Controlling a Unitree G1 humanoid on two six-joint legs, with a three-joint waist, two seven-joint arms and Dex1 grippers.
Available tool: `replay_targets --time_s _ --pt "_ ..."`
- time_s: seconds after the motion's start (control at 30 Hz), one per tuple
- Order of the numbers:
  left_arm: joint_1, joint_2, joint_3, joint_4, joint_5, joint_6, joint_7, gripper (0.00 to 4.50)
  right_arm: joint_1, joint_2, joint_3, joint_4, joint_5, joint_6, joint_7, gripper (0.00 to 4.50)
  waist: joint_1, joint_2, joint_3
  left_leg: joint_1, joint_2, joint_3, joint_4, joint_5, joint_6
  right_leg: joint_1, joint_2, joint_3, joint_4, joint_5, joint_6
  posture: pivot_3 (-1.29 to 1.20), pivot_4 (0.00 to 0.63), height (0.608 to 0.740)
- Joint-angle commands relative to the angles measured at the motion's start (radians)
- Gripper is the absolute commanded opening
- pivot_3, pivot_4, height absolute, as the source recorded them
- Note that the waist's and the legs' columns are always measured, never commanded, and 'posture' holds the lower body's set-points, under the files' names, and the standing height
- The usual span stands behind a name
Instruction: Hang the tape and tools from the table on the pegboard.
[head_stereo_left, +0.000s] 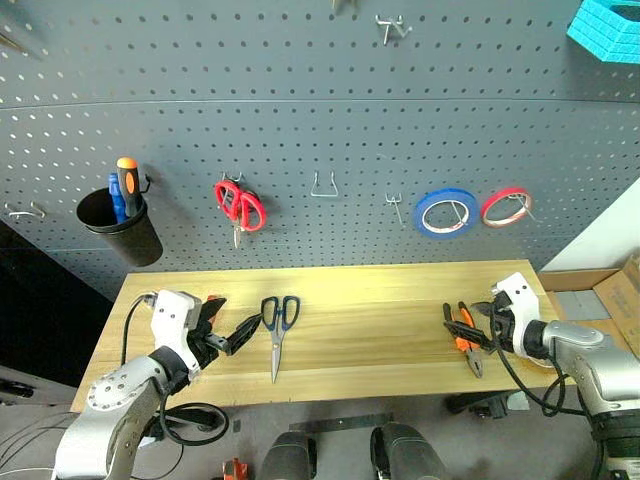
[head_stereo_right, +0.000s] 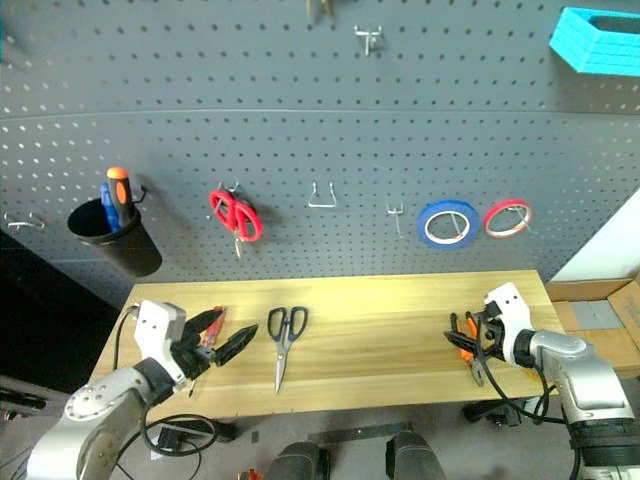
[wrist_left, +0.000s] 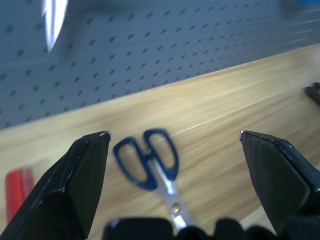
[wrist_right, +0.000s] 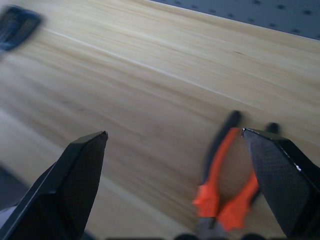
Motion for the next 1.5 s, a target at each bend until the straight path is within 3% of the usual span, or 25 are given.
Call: replay_targets --time_s 0.03,0.5,0.77,1.0,1.3,1.5 --pt "-0.005 -0.040 0.024 -0.007 0.017 -0.050 0.052 4.43 0.000 0.017 -0.019 -0.019 0.017 -0.012 -0.012 4.50 0.000 0.000 0.002 0.000 0.000 0.000 0.000 0.000 0.000 0.000 0.000 0.000 0.000 0.000 0.000 -0.01 0.201 0.740" --pt "0.015 -0.010 -0.011 -0.044 -0.008 -0.022 -0.032 4.43 0.023 0.006 -0.040 -0.036 0.012 -0.005 -0.018 4.50 0.000 0.001 0.006 0.000 0.000 0.000 0.000 0.000 0.000 0.000 -0.001 0.000 0.000 0.000 0.000 -0.03 0.210 0.740" --pt "-0.158 0.090 -0.204 -0.045 0.037 0.047 -0.144 4.43 0.006 0.012 -0.136 0.034 -0.039 0.035 -0.204 4.50 -0.001 0.002 0.032 -0.001 0.000 0.001 0.001 0.000 0.000 0.001 -0.001 0.001 -0.001 0.000 0.000 -0.06 0.259 0.740" --pt "-0.309 0.032 -0.367 0.014 0.034 0.083 -0.214 4.43 0.024 -0.006 -0.170 0.020 -0.042 0.167 -0.269 4.50 -0.027 0.005 0.068 -0.003 0.000 0.000 0.000 0.000 0.000 -0.001 -0.001 0.000 0.000 0.000 0.000 -0.10 0.319 0.740" --pt "-0.311 -0.026 -0.484 -0.079 -0.002 0.176 -0.215 4.43 -0.041 -0.030 -0.138 0.091 -0.068 0.246 -0.303 4.50 -0.053 0.004 0.133 -0.003 0.000 0.002 0.000 -0.001 0.001 -0.003 -0.001 0.002 0.001 0.000 0.000 -0.08 0.387 0.740" --pt "-0.262 -0.021 -0.479 -0.157 -0.022 0.225 -0.193 4.43 -0.071 -0.026 -0.117 0.138 -0.081 0.230 -0.293 4.50 -0.050 0.003 0.145 -0.014 0.000 0.001 0.001 0.000 0.000 -0.013 -0.001 0.001 0.002 0.000 0.001 -0.06 0.407 0.740"
